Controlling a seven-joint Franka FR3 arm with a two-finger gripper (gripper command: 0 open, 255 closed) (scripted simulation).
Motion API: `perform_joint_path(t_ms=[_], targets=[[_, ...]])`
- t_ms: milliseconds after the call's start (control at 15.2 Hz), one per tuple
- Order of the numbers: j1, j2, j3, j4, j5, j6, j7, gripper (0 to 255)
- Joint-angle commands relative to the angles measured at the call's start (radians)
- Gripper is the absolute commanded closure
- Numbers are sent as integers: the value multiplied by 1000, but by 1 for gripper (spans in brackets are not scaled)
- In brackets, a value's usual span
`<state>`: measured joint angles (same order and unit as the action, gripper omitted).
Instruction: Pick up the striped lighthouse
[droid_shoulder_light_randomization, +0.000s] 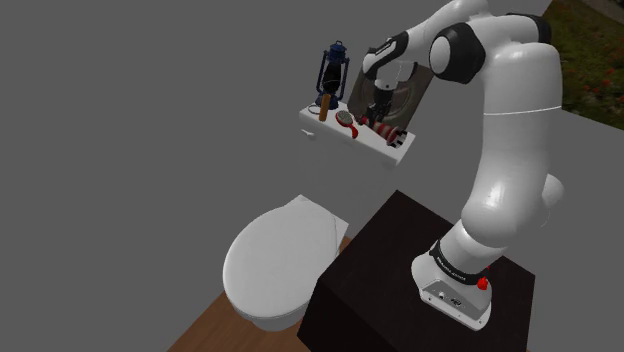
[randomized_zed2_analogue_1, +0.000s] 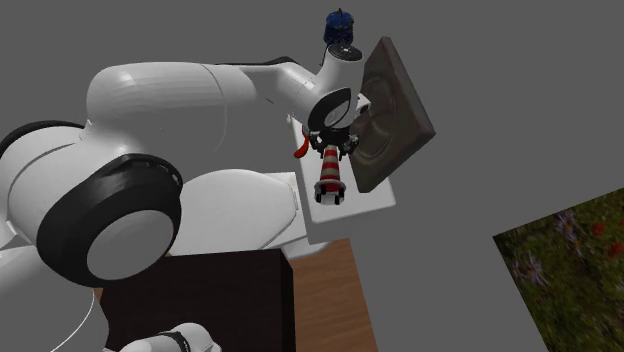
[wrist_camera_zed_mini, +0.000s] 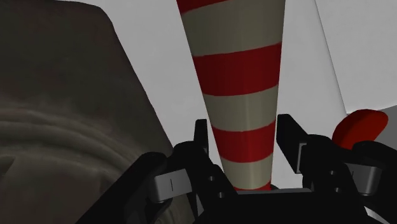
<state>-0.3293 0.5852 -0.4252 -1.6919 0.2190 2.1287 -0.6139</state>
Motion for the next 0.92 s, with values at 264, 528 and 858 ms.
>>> perform_joint_path(t_ms=[264,528,858], targets=[[7,-38,-12,17,-18,-55,9,255],[12,-65,-19,33,-30,-96,15,255],[16,-94,-28,59,-44,-149,21,255]])
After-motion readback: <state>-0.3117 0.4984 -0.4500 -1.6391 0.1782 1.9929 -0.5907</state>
